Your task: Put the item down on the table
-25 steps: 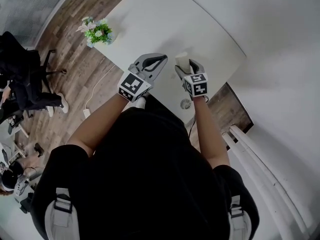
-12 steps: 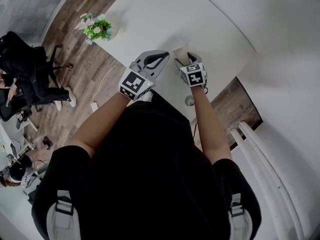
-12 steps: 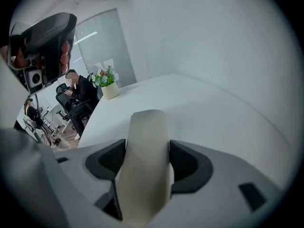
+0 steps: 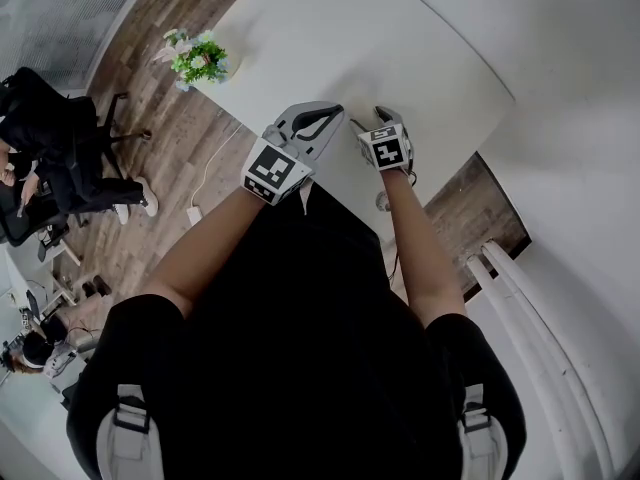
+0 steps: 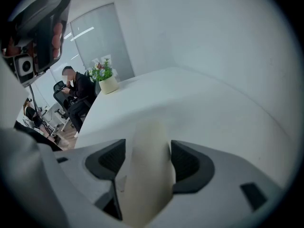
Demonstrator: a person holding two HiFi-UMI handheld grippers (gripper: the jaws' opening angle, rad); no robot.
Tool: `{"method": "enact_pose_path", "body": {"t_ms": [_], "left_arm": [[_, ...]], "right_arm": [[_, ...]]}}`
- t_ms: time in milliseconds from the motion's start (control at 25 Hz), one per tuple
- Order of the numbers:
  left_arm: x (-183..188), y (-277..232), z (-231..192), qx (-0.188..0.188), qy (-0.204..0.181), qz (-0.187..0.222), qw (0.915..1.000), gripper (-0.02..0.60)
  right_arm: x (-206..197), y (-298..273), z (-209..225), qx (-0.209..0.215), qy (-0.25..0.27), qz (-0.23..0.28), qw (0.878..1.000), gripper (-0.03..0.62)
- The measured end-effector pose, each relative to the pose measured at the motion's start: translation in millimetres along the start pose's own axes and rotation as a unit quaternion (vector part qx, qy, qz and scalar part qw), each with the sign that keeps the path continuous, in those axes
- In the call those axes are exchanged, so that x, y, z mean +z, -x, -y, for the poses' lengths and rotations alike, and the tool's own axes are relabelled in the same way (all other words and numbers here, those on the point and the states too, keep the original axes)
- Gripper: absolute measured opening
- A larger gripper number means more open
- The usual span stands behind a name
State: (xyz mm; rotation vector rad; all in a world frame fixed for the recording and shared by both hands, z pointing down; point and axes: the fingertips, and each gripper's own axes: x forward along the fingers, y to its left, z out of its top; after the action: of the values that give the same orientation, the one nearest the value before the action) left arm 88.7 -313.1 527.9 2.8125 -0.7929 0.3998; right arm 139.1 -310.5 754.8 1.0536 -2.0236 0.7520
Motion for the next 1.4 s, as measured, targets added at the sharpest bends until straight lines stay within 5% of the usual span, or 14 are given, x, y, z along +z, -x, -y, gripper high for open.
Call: {"method": "enact_pose_path", "body": {"t_ms": [320, 560, 800, 1160, 1400], "left_arm": [[23, 19, -11, -0.031, 0.001, -0.001, 0.9995, -0.006], [61, 28, -9, -0.066, 0.0, 0.019, 0.9976, -0.006], [93, 40, -6, -0.109, -0.019, 0.043, 0.993, -0.006], [119, 58, -5, -0.153, -0.019, 0.076, 0.9852, -0.006], [134, 63, 2, -0.176, -0.019, 0.094, 0.9798, -0.006]], "right_arm": [[58, 72, -11, 0.001, -0.069, 0.113, 0.991, 0.295], [109, 157, -29, -0.015, -0.091, 0.221, 0.971, 0.29], [158, 229, -59, -0.026, -0.078, 0.321, 0.943, 0.205], [199, 279, -100, -0.074, -0.003, 0.368, 0.927, 0.004], [211, 297, -110, -0.096, 0.006, 0.372, 0.923, 0.002]]}}
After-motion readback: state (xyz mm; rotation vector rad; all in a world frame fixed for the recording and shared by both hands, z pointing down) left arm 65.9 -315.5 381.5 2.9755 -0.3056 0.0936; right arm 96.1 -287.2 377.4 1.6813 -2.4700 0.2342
